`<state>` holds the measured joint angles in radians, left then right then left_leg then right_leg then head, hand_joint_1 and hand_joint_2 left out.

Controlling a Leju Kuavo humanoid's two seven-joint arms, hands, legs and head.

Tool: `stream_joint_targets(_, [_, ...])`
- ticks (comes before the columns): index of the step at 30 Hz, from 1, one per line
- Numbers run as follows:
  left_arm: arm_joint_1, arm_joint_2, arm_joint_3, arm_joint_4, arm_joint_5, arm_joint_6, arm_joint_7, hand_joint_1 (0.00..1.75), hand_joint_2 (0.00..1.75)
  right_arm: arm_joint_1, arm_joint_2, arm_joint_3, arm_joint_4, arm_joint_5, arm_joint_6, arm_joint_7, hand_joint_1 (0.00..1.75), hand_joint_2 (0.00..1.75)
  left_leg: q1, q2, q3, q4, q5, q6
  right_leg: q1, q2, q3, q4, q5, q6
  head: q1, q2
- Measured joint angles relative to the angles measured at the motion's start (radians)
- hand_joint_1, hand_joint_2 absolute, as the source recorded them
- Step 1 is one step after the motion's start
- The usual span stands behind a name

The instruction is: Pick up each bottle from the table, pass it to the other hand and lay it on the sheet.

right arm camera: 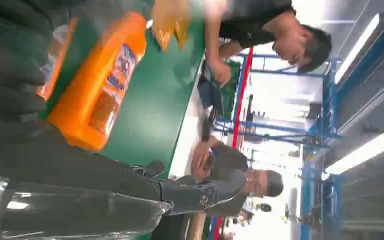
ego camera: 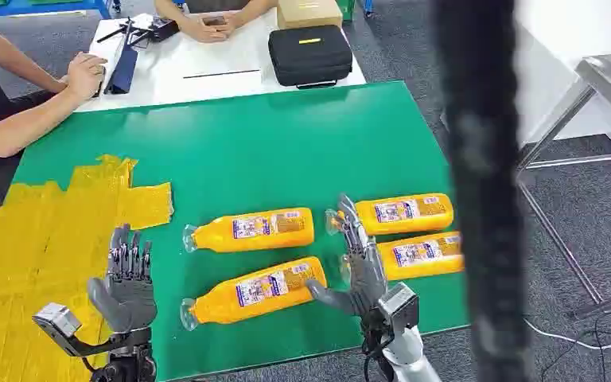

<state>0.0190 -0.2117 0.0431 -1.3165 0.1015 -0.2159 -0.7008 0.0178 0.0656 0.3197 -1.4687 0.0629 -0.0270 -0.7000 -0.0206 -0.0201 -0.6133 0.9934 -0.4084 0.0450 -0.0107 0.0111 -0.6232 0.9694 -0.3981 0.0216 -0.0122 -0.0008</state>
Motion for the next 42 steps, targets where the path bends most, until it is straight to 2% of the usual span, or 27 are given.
stream_joint_targets(3, [0.016, 0.000, 0.000, -0.017, -0.006, 0.002, 0.000, 0.00, 1.75, 0.004, -0.011, 0.000, 0.024, 0.104, -0.018, 0.024, 0.00, 1.75, 0.000, 0.000, 0.000, 0.000, 0.000, 0.000, 0.000, 0.000, 0.000, 0.000, 0.000, 0.000, -0.001, 0.000])
stream_joint_targets(6, [0.031, 0.000, 0.001, -0.034, -0.007, 0.002, 0.000, 0.00, 1.75, 0.020, -0.047, -0.009, 0.029, 0.381, -0.158, 0.142, 0.00, 1.75, 0.000, 0.000, 0.000, 0.000, 0.000, 0.000, 0.000, 0.000, 0.000, 0.000, 0.000, 0.000, 0.000, 0.000])
stream_joint_targets(9, [0.039, 0.000, 0.004, -0.042, -0.007, -0.002, 0.002, 0.00, 1.75, 0.071, -0.091, -0.064, -0.019, 0.576, -0.236, 0.227, 0.00, 1.75, -0.001, -0.001, 0.000, 0.000, 0.000, 0.001, 0.000, -0.001, 0.000, 0.000, 0.000, 0.000, 0.000, 0.000])
stream_joint_targets(15, [0.041, 0.000, 0.013, -0.041, 0.000, -0.018, 0.002, 0.00, 1.75, 0.177, -0.151, -0.186, -0.142, 0.739, -0.270, 0.301, 0.00, 1.75, -0.001, -0.001, 0.000, 0.000, -0.002, 0.002, -0.001, -0.001, 0.000, -0.001, 0.000, 0.000, 0.000, 0.000])
stream_joint_targets(19, [0.045, -0.006, 0.019, -0.041, 0.000, -0.028, 0.002, 0.00, 1.75, 0.218, -0.178, -0.237, -0.198, 0.784, -0.288, 0.311, 0.00, 1.75, -0.001, 0.000, 0.000, 0.000, -0.002, 0.002, 0.000, -0.001, 0.000, -0.001, 0.000, 0.000, 0.000, 0.000])
stream_joint_targets(26, [0.045, -0.013, 0.018, -0.041, -0.007, -0.037, 0.003, 0.00, 1.75, 0.227, -0.194, -0.268, -0.230, 0.853, -0.289, 0.338, 0.00, 1.75, -0.001, 0.000, 0.001, 0.000, -0.002, 0.002, 0.000, 0.000, 0.000, 0.000, 0.000, 0.000, 0.000, 0.000])
stream_joint_targets(42, [0.043, -0.013, -0.006, -0.039, 0.002, -0.036, 0.018, 0.00, 1.75, 0.163, -0.230, -0.302, -0.137, 0.900, -0.184, 0.350, 0.00, 1.75, -0.001, 0.000, 0.000, 0.000, -0.002, 0.002, 0.000, 0.000, 0.000, -0.001, 0.000, 0.001, 0.000, 0.000])
